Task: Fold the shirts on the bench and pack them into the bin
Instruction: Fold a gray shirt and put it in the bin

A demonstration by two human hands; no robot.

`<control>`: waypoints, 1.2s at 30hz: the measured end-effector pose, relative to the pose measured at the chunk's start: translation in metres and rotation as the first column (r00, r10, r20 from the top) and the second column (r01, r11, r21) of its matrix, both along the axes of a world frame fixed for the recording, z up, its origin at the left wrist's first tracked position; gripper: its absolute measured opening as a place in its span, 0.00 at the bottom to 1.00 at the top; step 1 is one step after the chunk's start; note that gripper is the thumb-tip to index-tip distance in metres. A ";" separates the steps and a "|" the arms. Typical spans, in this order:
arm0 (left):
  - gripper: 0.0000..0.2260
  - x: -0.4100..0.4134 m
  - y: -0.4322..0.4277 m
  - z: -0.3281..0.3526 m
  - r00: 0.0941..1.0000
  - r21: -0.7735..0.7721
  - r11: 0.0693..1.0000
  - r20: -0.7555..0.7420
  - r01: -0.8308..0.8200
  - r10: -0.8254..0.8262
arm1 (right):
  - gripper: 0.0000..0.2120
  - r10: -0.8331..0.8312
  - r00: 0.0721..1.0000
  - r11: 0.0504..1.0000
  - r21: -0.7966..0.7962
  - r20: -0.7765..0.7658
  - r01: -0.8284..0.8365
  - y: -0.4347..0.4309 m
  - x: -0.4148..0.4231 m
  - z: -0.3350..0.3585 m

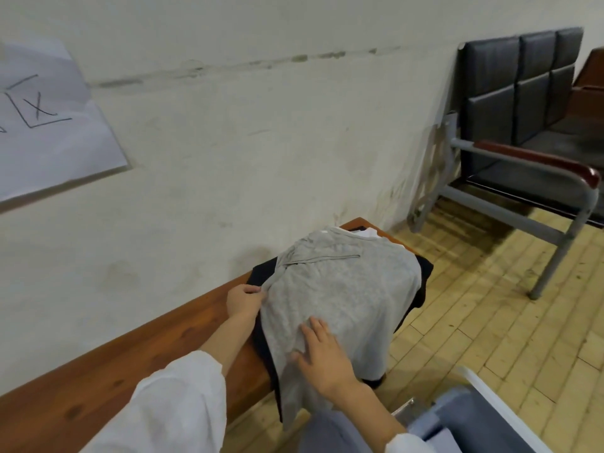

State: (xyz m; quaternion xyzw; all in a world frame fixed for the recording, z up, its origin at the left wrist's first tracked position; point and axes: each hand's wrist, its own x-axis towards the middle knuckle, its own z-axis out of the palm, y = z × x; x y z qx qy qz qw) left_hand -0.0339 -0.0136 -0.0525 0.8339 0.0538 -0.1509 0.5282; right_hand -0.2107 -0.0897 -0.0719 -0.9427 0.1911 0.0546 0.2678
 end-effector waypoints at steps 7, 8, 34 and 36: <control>0.09 0.000 0.004 0.001 0.996 0.078 0.993 -0.014 0.091 -0.090 | 0.32 -0.020 1.000 0.999 0.039 0.009 0.020 0.004 -0.003 -0.003; 0.10 0.003 0.004 0.001 0.995 0.081 0.992 -0.039 0.097 -0.095 | 0.32 -0.023 1.000 0.999 0.050 0.008 0.023 0.005 -0.003 -0.004; 0.14 -0.047 0.137 0.111 0.770 -0.532 0.847 -0.537 0.007 -0.344 | 0.23 -0.031 0.991 0.992 -0.120 0.132 0.047 0.034 0.027 0.067; 0.13 -0.038 0.190 0.112 0.805 -0.482 0.875 -0.538 -0.048 -0.252 | 0.19 0.103 0.994 0.981 -0.167 0.021 -0.098 0.075 0.041 0.058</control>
